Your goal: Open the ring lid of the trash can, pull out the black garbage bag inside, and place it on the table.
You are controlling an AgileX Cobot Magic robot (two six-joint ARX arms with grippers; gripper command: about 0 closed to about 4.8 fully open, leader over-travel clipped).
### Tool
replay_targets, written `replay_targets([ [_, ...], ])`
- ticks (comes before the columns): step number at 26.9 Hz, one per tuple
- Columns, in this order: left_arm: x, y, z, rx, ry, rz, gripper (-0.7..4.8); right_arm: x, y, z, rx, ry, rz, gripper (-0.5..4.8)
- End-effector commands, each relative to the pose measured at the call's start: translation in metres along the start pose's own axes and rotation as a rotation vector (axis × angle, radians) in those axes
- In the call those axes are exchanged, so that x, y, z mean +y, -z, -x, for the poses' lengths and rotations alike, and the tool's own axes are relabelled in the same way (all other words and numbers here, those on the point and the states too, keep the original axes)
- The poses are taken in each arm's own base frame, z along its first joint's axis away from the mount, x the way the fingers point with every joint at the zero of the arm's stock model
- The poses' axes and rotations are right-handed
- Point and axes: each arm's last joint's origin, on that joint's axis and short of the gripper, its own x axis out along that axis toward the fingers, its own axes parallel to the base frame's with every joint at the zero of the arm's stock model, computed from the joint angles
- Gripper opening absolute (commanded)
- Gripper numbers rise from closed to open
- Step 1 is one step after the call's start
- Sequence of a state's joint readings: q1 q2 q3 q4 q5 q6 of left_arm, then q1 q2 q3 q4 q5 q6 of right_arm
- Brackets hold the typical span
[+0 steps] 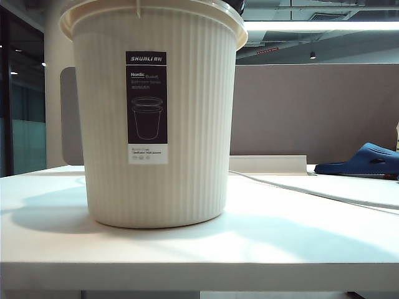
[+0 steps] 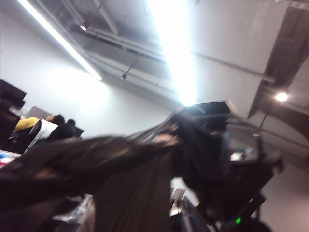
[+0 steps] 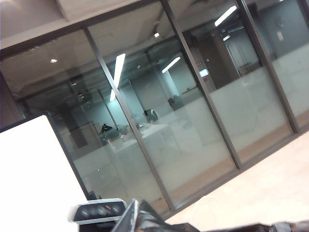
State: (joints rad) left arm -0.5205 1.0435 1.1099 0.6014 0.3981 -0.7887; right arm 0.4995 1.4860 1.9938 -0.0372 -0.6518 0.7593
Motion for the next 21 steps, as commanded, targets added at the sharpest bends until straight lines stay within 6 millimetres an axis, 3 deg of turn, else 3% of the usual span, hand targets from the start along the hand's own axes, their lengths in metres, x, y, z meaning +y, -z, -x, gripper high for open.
replay_targets([
  [1, -0.001, 0.000, 0.001, 0.028, -0.012, -0.031, 2.30, 0.009, -0.016, 0.010, -0.041, -0.007, 0.059, -0.02],
  [12, 0.013, -0.005, 0.009, 0.113, -0.065, -0.065, 2.47, 0.014, -0.060, 0.049, -0.131, 0.088, 0.169, -0.02],
  [21, 0.023, -0.008, 0.014, 0.137, -0.126, -0.104, 2.47, 0.015, -0.072, 0.060, -0.173, 0.127, 0.215, -0.02],
])
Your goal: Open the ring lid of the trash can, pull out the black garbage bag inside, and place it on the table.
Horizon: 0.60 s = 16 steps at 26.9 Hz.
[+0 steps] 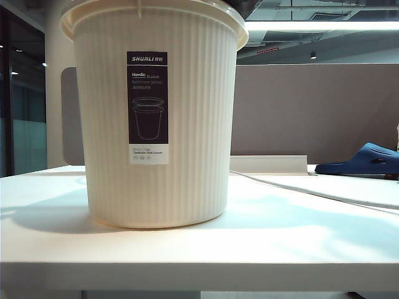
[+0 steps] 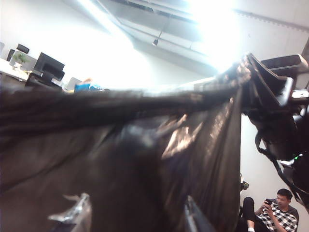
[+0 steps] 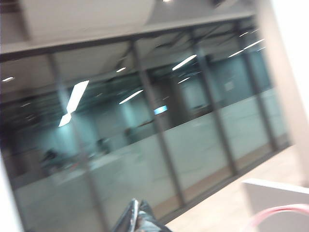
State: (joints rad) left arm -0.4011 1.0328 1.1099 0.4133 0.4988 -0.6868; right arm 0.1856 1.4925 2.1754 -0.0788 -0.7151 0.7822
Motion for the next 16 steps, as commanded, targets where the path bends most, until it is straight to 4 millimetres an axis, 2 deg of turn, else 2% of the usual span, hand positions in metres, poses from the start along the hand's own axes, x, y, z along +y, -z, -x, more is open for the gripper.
replay_targets([
  [1, 0.003, -0.005, 0.003, 0.002, -0.003, -0.021, 2.47, 0.006, -0.006, 0.003, -0.038, -0.011, 0.030, -0.02],
  [7, 0.007, -0.003, 0.005, 0.030, -0.029, -0.029, 2.47, 0.000, -0.022, 0.015, -0.109, 0.021, 0.049, -0.02],
  [9, 0.009, -0.002, 0.004, 0.038, -0.036, -0.024, 2.47, -0.005, -0.031, 0.026, -0.137, 0.051, 0.061, -0.02],
  [16, 0.012, 0.001, 0.002, 0.056, -0.050, -0.060, 2.47, -0.012, -0.042, 0.039, -0.169, 0.108, 0.102, -0.02],
])
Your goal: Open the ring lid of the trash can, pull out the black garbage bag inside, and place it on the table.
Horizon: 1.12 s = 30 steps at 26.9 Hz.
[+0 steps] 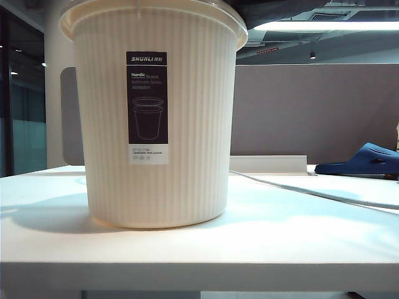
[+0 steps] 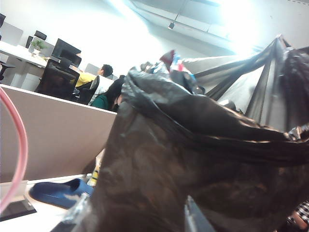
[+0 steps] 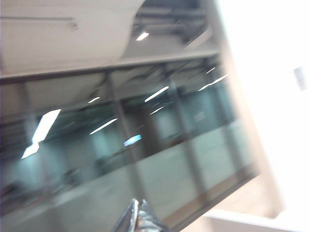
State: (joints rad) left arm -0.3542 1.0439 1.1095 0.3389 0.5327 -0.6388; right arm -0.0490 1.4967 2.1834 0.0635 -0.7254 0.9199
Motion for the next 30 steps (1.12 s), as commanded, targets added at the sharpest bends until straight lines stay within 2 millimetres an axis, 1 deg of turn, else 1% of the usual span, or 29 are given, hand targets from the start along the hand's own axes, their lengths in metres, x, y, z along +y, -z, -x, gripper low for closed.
replay_targets([
  [1, -0.002, -0.002, 0.001, -0.002, 0.005, -0.062, 2.47, 0.004, -0.006, 0.004, -0.034, 0.001, 0.033, -0.02],
  [6, 0.000, 0.000, 0.000, 0.013, -0.003, -0.058, 2.47, -0.003, -0.013, 0.011, -0.053, 0.050, 0.063, -0.02],
  [11, 0.000, 0.001, 0.000, 0.021, -0.007, -0.058, 2.47, -0.006, -0.015, 0.013, -0.058, 0.058, 0.071, -0.02],
  [16, 0.002, 0.002, -0.001, 0.030, -0.013, -0.063, 2.47, -0.010, -0.020, 0.019, -0.071, 0.088, 0.101, -0.02],
  [24, 0.003, 0.003, -0.001, 0.042, -0.021, -0.061, 2.47, -0.019, -0.022, 0.021, -0.075, 0.119, 0.112, -0.02],
  [30, 0.004, 0.005, -0.001, 0.054, -0.029, -0.055, 2.47, -0.032, -0.019, 0.019, -0.056, 0.135, 0.105, -0.02],
])
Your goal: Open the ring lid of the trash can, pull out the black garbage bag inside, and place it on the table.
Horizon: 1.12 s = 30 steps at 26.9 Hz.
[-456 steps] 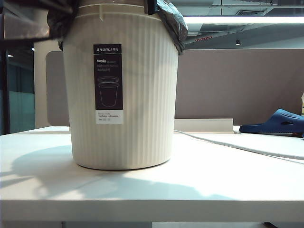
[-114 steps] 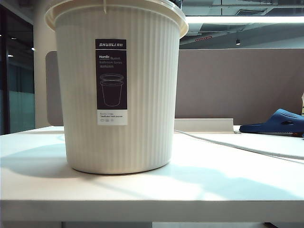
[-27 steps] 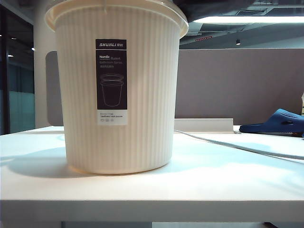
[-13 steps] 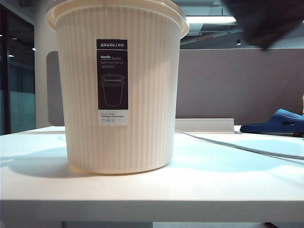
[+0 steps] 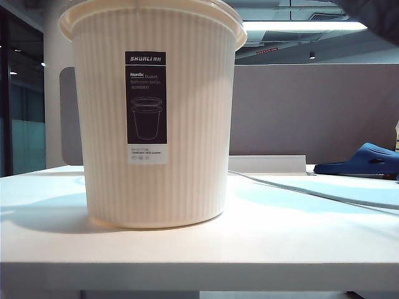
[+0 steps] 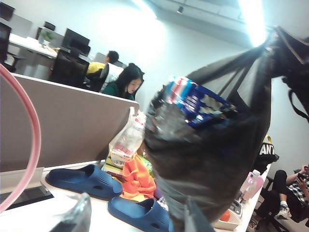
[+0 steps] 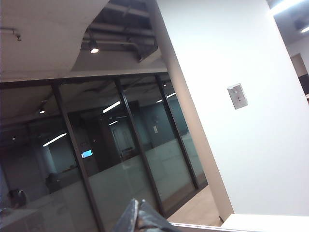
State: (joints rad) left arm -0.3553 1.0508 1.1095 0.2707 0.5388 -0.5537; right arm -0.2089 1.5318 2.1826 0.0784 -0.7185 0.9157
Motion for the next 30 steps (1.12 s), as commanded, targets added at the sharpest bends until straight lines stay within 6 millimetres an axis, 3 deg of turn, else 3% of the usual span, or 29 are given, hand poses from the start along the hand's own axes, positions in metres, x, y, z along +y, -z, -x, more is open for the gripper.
replay_targets([
  [1, -0.001, -0.001, 0.001, 0.001, -0.001, -0.012, 2.47, -0.001, -0.001, -0.001, -0.010, -0.007, 0.041, -0.02],
  [13, 0.001, 0.003, 0.001, 0.046, -0.008, -0.049, 2.47, -0.029, 0.014, -0.005, 0.059, 0.155, 0.163, -0.02],
  [22, 0.001, 0.004, 0.001, 0.057, -0.007, -0.064, 2.47, -0.039, 0.023, -0.007, 0.112, 0.210, 0.219, -0.02],
  [30, 0.003, 0.005, 0.000, 0.069, -0.012, -0.062, 2.47, -0.039, 0.043, -0.016, 0.192, 0.276, 0.320, -0.02],
])
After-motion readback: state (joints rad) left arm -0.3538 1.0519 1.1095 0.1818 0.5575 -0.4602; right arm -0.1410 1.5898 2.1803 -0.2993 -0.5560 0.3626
